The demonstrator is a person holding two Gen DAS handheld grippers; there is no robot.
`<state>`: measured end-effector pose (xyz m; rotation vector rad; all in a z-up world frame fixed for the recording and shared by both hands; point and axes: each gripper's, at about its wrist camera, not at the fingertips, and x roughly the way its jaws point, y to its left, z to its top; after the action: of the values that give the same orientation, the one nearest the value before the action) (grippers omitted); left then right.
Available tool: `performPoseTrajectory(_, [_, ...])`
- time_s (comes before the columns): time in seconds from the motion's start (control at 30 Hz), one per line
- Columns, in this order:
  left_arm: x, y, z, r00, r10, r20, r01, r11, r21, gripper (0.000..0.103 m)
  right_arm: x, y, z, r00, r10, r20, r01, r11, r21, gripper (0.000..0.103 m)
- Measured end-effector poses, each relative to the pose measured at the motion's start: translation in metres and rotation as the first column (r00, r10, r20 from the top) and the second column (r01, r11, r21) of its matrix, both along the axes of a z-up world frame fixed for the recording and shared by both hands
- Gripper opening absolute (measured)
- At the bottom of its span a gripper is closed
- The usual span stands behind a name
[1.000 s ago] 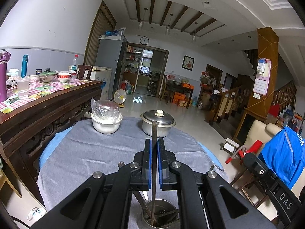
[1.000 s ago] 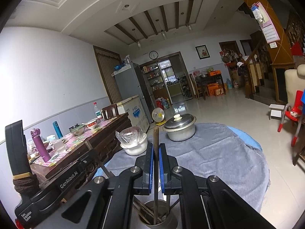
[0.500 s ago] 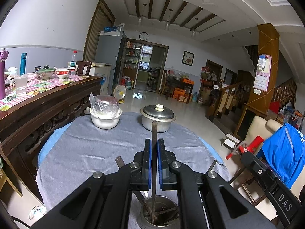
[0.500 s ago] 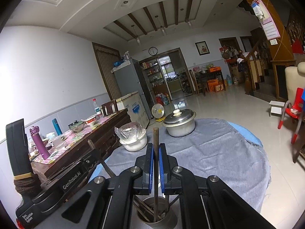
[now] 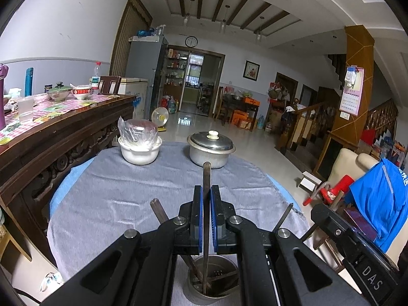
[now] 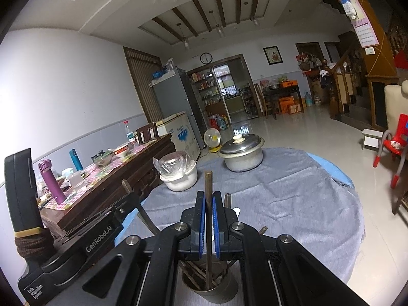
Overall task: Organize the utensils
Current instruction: 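Push the held chopsticks down into the holder cup with both tools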
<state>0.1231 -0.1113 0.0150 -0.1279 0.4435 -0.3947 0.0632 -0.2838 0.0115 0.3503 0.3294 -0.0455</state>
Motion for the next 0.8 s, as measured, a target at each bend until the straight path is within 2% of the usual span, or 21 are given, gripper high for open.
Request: performPoseTrajectory(0.8, [0.006, -0.005, -0.011, 0.998, -0.018, -0.067, 0.02, 0.999, 0.032, 0.005, 0.01, 0.004, -0.011, 0.998, 0.025, -0.059, -0.024, 1.0, 0.018, 0.008])
